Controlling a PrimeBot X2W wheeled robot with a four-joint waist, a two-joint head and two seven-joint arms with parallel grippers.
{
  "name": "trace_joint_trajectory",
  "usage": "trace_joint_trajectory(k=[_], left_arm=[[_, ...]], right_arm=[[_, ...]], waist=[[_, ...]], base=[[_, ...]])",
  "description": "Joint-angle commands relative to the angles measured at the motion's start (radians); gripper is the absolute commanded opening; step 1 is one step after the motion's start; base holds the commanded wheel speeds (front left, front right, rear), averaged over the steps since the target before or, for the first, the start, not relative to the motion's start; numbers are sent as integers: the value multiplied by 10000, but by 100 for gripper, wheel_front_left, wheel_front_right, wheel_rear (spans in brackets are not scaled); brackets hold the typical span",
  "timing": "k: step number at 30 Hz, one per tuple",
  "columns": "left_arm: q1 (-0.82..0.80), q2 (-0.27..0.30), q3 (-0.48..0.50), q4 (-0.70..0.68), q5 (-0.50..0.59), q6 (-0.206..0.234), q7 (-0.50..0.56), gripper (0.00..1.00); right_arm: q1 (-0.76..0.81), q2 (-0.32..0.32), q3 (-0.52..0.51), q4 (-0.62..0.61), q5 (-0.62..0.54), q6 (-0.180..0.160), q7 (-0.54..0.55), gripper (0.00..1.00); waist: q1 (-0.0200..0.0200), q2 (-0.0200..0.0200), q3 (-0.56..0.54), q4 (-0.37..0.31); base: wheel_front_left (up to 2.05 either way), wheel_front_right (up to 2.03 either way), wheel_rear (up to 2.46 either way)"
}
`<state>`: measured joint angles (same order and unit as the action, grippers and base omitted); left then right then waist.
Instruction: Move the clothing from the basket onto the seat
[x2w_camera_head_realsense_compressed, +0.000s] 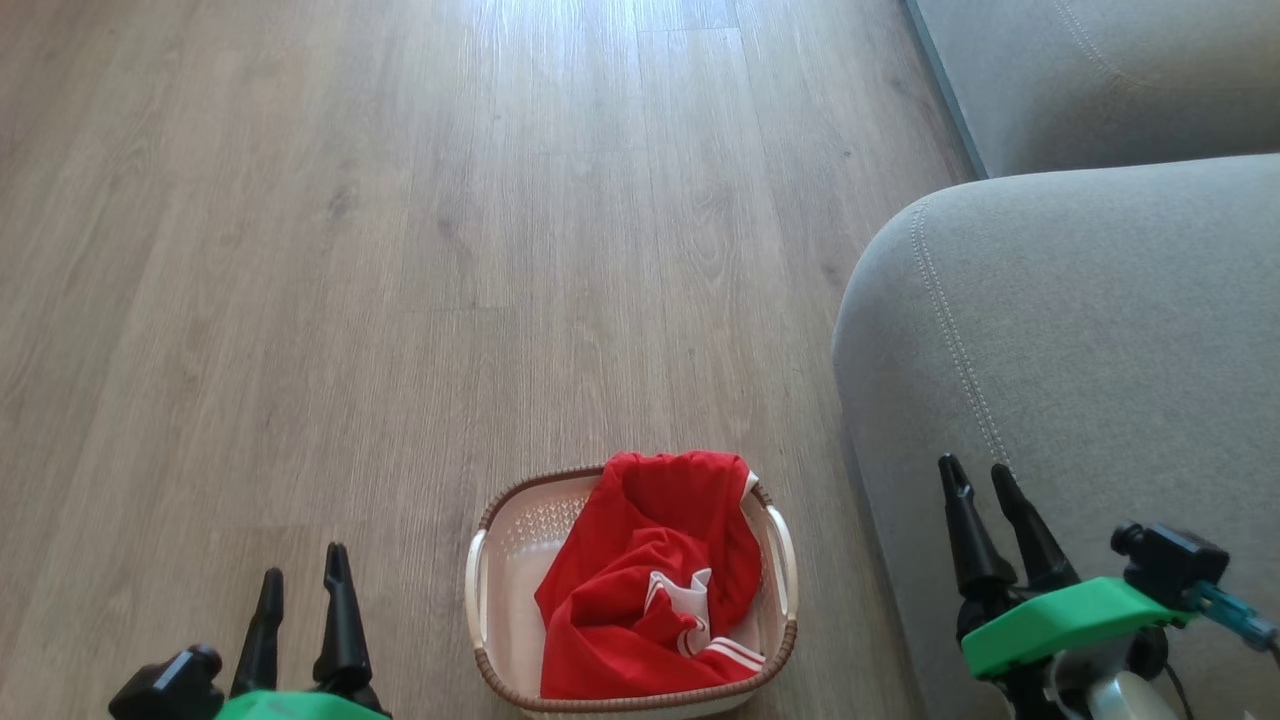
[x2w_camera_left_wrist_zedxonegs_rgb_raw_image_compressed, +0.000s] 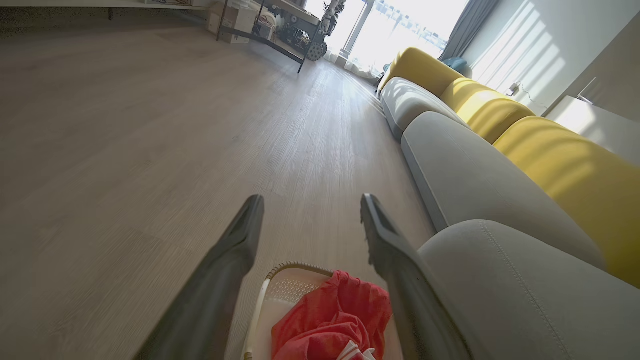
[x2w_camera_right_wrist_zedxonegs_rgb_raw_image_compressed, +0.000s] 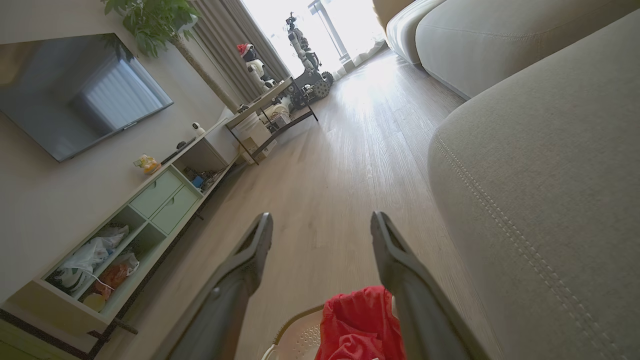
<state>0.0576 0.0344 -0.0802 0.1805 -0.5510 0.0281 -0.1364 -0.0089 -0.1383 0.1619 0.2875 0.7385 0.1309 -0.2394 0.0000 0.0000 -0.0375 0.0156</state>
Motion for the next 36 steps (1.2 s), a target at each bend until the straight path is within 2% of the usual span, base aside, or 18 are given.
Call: trace_joint_trajectory(k=[1,36], left_arm=[[-183,150,154,-252,411,61,-147,100],[-263,275,-351,474,4378,381,-1140,100]], right_arm=[[-293,16,26,-260,-431,-1,-133,100],[-518,793,-626,437,-5458,-2,-214,100]], waist=[[0,0,-1,2],[0,0,-48,79]], base=[[0,0,0],[0,0,0]])
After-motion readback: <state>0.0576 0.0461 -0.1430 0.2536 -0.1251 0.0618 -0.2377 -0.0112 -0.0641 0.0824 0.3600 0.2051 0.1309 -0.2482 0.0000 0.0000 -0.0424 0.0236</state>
